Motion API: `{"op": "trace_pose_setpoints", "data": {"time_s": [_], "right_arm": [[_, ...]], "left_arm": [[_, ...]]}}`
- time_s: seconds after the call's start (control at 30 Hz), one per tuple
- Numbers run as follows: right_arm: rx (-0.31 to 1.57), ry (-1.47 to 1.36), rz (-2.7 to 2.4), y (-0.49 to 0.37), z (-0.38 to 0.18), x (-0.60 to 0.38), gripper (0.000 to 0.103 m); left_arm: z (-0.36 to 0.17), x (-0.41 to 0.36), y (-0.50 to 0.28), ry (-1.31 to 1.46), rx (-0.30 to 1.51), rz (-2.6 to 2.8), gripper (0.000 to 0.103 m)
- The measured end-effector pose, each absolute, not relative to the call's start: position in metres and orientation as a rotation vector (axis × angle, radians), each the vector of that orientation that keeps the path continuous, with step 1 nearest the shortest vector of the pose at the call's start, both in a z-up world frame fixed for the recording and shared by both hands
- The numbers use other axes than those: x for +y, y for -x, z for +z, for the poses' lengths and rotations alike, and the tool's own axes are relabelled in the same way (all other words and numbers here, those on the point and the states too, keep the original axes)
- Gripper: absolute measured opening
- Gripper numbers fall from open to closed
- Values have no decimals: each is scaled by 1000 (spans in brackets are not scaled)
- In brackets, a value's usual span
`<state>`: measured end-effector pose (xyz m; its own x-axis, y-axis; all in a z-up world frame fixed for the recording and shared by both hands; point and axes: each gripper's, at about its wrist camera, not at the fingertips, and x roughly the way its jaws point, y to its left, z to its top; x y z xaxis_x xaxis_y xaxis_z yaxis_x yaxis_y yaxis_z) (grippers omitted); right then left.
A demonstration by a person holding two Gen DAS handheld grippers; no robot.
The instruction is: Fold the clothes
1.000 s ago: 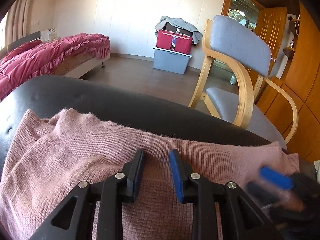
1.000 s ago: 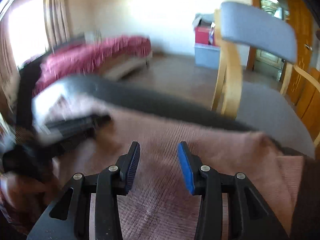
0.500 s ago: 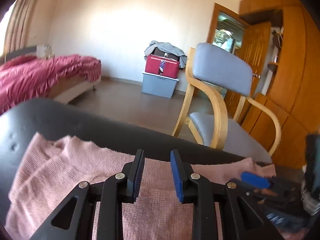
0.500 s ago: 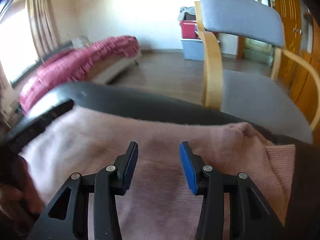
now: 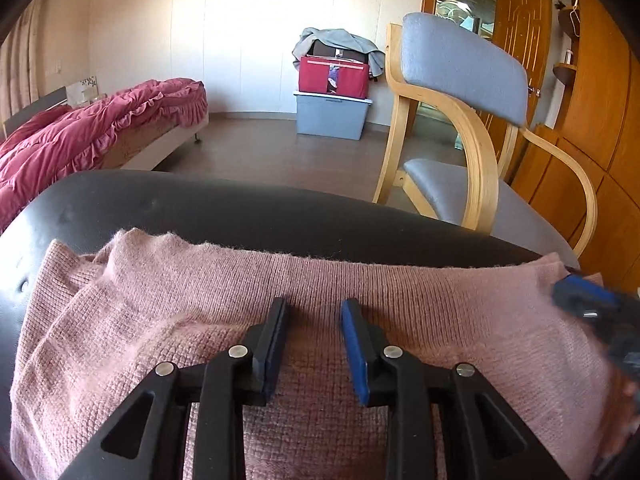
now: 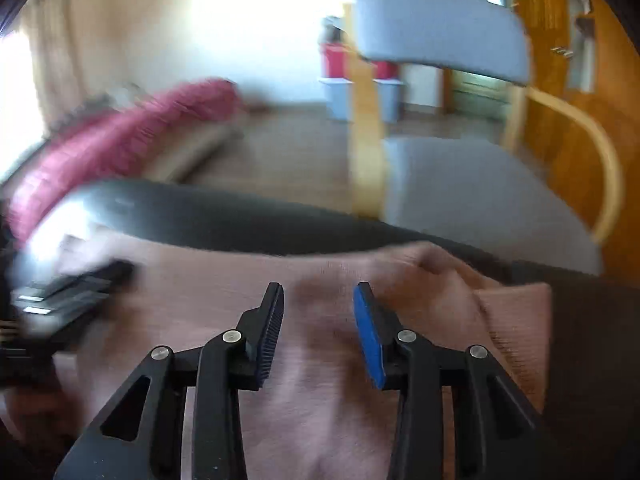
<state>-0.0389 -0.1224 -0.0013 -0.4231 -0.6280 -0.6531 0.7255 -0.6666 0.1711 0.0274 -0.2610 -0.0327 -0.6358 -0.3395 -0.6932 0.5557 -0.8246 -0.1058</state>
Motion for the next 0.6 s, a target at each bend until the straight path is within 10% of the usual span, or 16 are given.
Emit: {"op": "trace_pose_setpoints", "data": {"time_s": [0.37, 0.6], "right_arm": [[325, -880, -2056, -7, -22, -119, 19], [335, -895, -2013, -10, -34, -114, 28]], "left_arm": [[-30, -264, -28, -926, 449, -2434, 28], [-26, -246, -43, -935, 451, -2505, 27]]}}
